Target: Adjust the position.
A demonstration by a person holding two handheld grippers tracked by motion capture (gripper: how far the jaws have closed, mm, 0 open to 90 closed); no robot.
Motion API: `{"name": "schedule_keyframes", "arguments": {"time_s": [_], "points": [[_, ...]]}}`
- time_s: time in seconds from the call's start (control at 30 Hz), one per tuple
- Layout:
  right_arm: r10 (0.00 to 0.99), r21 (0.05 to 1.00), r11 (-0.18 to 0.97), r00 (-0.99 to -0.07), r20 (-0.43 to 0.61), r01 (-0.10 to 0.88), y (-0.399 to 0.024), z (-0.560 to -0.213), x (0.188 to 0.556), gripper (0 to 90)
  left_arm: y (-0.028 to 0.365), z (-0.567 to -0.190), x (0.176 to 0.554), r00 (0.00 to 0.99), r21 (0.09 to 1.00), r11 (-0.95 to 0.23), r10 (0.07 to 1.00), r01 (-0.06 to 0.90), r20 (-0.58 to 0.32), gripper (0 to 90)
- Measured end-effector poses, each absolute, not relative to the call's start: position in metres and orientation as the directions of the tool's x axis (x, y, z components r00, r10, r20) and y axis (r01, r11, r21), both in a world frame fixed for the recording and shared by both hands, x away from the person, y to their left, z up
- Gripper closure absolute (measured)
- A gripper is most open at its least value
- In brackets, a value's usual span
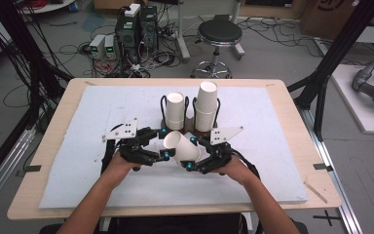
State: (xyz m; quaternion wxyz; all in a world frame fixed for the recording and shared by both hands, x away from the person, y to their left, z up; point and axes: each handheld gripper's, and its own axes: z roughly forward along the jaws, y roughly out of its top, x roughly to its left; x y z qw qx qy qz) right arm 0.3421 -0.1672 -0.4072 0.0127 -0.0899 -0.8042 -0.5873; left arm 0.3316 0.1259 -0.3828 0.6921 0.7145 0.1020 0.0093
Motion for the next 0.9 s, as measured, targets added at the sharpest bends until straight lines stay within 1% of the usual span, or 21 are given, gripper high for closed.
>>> {"name": "schedule_keyframes", "arguments": {"time_s": [0.13, 0.17, 0.2, 0.23, 0.27, 0.3, 0.33, 0.47, 0.5, 0.53, 0.57, 0.6, 0.67, 0.73, 0.77, 0.8, 0.83, 0.9], "points": [[0.140, 0.936, 0.327, -0.986, 0.085, 0.127, -0.174, -0.405, 0.343, 31.8, 0.126, -0.386, 0.333, 0.977, 0.987, -0.080, 0.174, 0.141, -0.126, 35.8], [0.157, 0.925, 0.364, -0.986, 0.050, 0.105, -0.175, -0.405, 0.342, 33.2, 0.126, -0.386, 0.333, 0.976, 0.985, -0.105, 0.184, 0.139, -0.118, 34.4], [0.160, 0.920, 0.382, -0.986, 0.034, 0.093, -0.176, -0.404, 0.342, 33.3, 0.126, -0.386, 0.333, 0.975, 0.983, -0.123, 0.196, 0.133, -0.107, 29.7], [0.163, 0.915, 0.396, -0.986, 0.017, 0.082, -0.176, -0.404, 0.342, 33.8, 0.124, -0.388, 0.333, 0.968, 0.978, -0.147, 0.223, 0.151, -0.116, 25.3], [0.163, 0.915, 0.396, -0.986, 0.017, 0.082, -0.176, -0.404, 0.342, 33.8, 0.124, -0.388, 0.333, 0.968, 0.978, -0.147, 0.223, 0.151, -0.116, 22.9], [0.159, 0.901, 0.430, -0.987, -0.012, 0.058, -0.175, -0.403, 0.341, 34.9, 0.122, -0.389, 0.334, 0.967, 0.975, -0.153, 0.224, 0.160, -0.124, 22.7], [0.153, 0.898, 0.438, -0.988, -0.020, 0.050, -0.175, -0.403, 0.341, 35.4, 0.122, -0.389, 0.334, 0.968, 0.975, -0.160, 0.221, 0.155, -0.118, 22.7], [0.127, 0.884, 0.466, -0.992, -0.020, 0.042, -0.176, -0.401, 0.340, 36.7, 0.117, -0.392, 0.332, 0.974, 0.971, -0.185, 0.196, 0.150, -0.113, 22.7], [0.117, 0.880, 0.473, -0.993, -0.023, 0.036, -0.176, -0.401, 0.340, 37.4, 0.116, -0.392, 0.332, 0.976, 0.971, -0.188, 0.187, 0.148, -0.113, 22.8], [0.103, 0.880, 0.474, -0.995, -0.009, 0.041, -0.176, -0.400, 0.340, 38.8, 0.116, -0.393, 0.332, 0.980, 0.971, -0.196, 0.169, 0.135, -0.102, 28.3], [0.103, 0.880, 0.474, -0.995, -0.009, 0.041, -0.176, -0.400, 0.340, 38.8, 0.115, -0.393, 0.331, 0.984, 0.973, -0.195, 0.151, 0.125, -0.096, 28.3], [0.100, 0.879, 0.475, -0.995, -0.010, 0.039, -0.176, -0.400, 0.340, 39.5, 0.114, -0.393, 0.330, 0.988, 0.974, -0.202, 0.133, 0.103, -0.077, 35.0], [0.088, 0.874, 0.485, -0.996, -0.008, 0.036, -0.177, -0.400, 0.339, 39.9, 0.113, -0.393, 0.329, 0.989, 0.973, -0.206, 0.127, 0.099, -0.074, 36.2], [0.086, 0.880, 0.473, -0.996, 0.006, 0.046, -0.178, -0.399, 0.340, 31.8, 0.114, -0.393, 0.330, 0.989, 0.975, -0.195, 0.123, 0.107, -0.084, 36.3], [0.086, 0.880, 0.473, -0.996, 0.006, 0.046, -0.178, -0.399, 0.340, 31.8, 0.114, -0.393, 0.330, 0.988, 0.977, -0.178, 0.121, 0.118, -0.097, 36.3], [0.112, 0.905, 0.409, -0.991, 0.076, 0.116, -0.180, -0.398, 0.341, 20.3, 0.115, -0.392, 0.331, 0.988, 0.980, -0.164, 0.121, 0.113, -0.093, 36.1], [0.118, 0.914, 0.378, -0.987, 0.109, 0.146, -0.180, -0.396, 0.341, 17.7, 0.116, -0.392, 0.330, 0.987, 0.982, -0.152, 0.128, 0.113, -0.094, 36.2], [0.109, 0.919, 0.362, -0.986, 0.124, 0.156, -0.181, -0.396, 0.342, 17.7, 0.118, -0.390, 0.331, 0.987, 0.987, -0.112, 0.124, 0.117, -0.103, 36.2]]}}
